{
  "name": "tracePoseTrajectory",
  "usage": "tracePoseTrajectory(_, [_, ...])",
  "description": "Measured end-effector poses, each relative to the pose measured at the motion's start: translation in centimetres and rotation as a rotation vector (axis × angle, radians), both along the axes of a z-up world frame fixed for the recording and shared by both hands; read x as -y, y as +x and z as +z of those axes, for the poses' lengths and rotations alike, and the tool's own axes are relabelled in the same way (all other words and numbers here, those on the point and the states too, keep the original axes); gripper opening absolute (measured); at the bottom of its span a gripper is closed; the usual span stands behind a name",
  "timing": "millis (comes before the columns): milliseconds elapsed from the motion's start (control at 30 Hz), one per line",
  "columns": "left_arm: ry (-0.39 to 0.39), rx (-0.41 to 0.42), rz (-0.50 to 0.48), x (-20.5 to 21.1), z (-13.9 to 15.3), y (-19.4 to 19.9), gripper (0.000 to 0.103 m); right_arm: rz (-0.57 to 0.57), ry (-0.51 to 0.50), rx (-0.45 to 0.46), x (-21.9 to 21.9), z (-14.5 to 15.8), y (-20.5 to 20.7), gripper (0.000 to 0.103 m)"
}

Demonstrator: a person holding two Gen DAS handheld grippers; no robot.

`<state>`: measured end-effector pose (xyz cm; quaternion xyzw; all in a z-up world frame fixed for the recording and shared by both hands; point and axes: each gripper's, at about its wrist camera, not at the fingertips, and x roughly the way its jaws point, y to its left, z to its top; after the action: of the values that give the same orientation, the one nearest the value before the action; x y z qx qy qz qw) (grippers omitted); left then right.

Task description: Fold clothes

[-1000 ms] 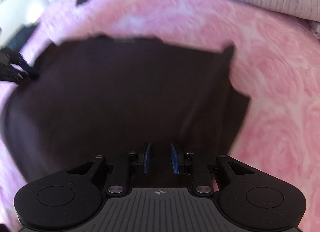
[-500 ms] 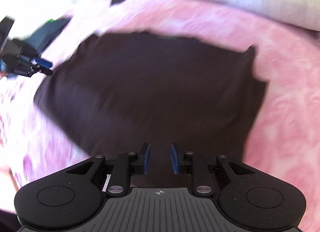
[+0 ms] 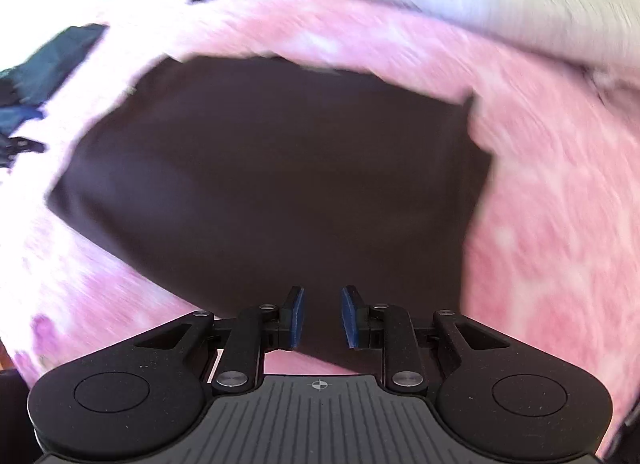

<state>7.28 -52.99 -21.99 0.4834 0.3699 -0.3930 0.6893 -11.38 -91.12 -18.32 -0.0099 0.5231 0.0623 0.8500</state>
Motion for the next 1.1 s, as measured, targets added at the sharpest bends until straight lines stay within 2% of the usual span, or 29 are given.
tracePoseTrajectory(33, [0.006, 0.019, -0.060, -0.3, -0.1, 0.5, 0.057, 0.019, 0.001, 0.019, -2.0, 0.5, 0.3, 0.057])
tracePoseTrajectory(67, [0.008, 0.037, -0.122, -0.7, -0.3, 1.0, 0.058, 0.042, -0.007, 0.048, -4.3, 0.8, 0.5, 0.075])
tracePoseTrajectory(233, [-0.026, 0.137, -0.501, -2.3, -3.4, 4.0, 0.064, 0.081, -0.037, 0.082, -15.1, -0.2, 2.3, 0.076])
tracePoseTrajectory(400, [-0.065, 0.272, -0.915, -3.4, -6.6, 5.9, 0.066, -0.019, -0.103, 0.017, -25.6, -3.0, 4.2, 0.076])
tracePoseTrajectory(433, [-0.081, 0.302, -0.979, -3.6, -7.2, 6.3, 0.067, -0.040, -0.107, -0.001, -27.4, -3.7, 4.7, 0.076])
tracePoseTrajectory(567, [-0.122, 0.434, -1.196, -3.7, -10.0, 7.9, 0.068, 0.004, -0.174, 0.004, -33.6, -5.1, 6.3, 0.076])
tracePoseTrajectory(667, [-0.139, 0.478, -1.296, -2.8, -12.0, 9.1, 0.069, -0.011, -0.199, -0.010, -36.4, -6.1, 7.1, 0.076])
tracePoseTrajectory(800, [-0.215, 0.545, -1.417, -2.1, -13.5, 10.2, 0.073, -0.078, -0.251, -0.008, -38.2, -7.0, 7.3, 0.076])
tracePoseTrajectory(933, [-0.285, 0.584, -1.430, -0.3, -14.1, 10.9, 0.071, -0.087, -0.365, 0.034, -40.1, -8.4, 7.9, 0.076])
tracePoseTrajectory(967, [-0.297, 0.602, -1.407, 0.4, -14.2, 11.0, 0.068, -0.079, -0.397, 0.043, -40.5, -8.9, 8.1, 0.076])
tracePoseTrajectory(1033, [-0.289, 0.603, -1.368, 1.6, -14.4, 11.1, 0.048, -0.032, -0.494, 0.058, -41.4, -10.2, 8.4, 0.076])
tracePoseTrajectory(1067, [-0.283, 0.597, -1.359, 2.0, -14.5, 11.1, 0.043, 0.005, -0.532, 0.075, -41.6, -10.6, 8.3, 0.076])
tracePoseTrajectory(1100, [-0.278, 0.591, -1.363, 2.2, -14.7, 11.1, 0.032, 0.043, -0.571, 0.092, -41.9, -11.0, 8.1, 0.076])
